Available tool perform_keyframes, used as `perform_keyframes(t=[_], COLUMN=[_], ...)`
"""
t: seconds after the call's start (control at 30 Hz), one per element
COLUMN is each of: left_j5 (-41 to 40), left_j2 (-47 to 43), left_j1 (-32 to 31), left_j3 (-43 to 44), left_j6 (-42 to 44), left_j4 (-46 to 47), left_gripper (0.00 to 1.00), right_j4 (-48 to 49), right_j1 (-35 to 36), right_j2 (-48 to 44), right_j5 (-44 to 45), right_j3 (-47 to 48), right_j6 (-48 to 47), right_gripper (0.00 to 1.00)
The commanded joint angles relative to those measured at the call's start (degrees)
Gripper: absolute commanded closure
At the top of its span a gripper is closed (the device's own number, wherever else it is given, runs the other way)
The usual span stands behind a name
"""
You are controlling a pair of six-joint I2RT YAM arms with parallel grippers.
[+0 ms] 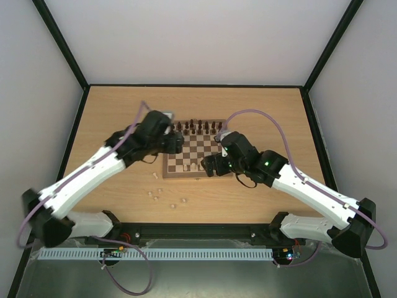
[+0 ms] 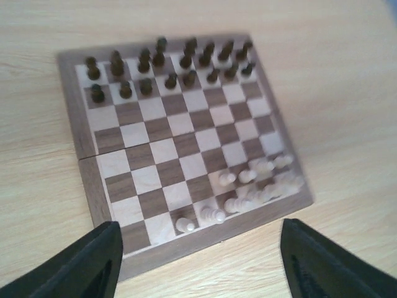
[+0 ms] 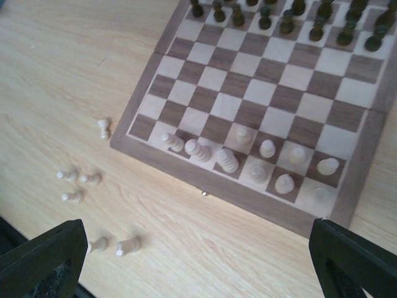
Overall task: Set up the chess pieces on the board
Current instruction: Place the chess piece on the chessboard, then pick up the chess piece at the center of the board.
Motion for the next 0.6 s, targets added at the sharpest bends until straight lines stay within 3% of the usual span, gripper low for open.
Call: perform_keyframes(t=[0.0,0.07,0.1,0.27,0.43,0.57], left_j5=[-2.1,-1.9,-2.0,-3.2,-4.3,-4.8], left_j2=[-12.7,-17.4,-19.4,-27.5,-31.5,-33.8], left_j1=[0.9,1.0,1.1,1.2,1.4,1.5], left_j3=[-8.2,-11.7,-13.2,-20.4,-23.5,-24.7], left_j6=[-3.8,-4.9,-5.2,-6.6,-6.6,-6.3], left_j4=[2.1,4.3,5.1,9.1,9.1,8.8], left_gripper=[0.19,0.03,0.01,0.01,0.01,0.01], right_j4=[-0.5,0.2,0.3,-0.3,-1.0,-2.4], right_j1=[0.0,1.2,2.2,8.6,14.6,18.9], right_j2=[2.2,3.9,5.0,12.1,19.5,25.4], right_j5=[-7.8,-9.9,-10.5,-8.3,-5.8,-3.5], right_j3=[-1.2,-1.5,-1.6,0.0,1.7,4.6], right_j6=[-1.3,-1.1,-1.0,0.9,3.5,5.3], right_gripper=[0.01,0.01,0.01,0.02,0.25,0.32])
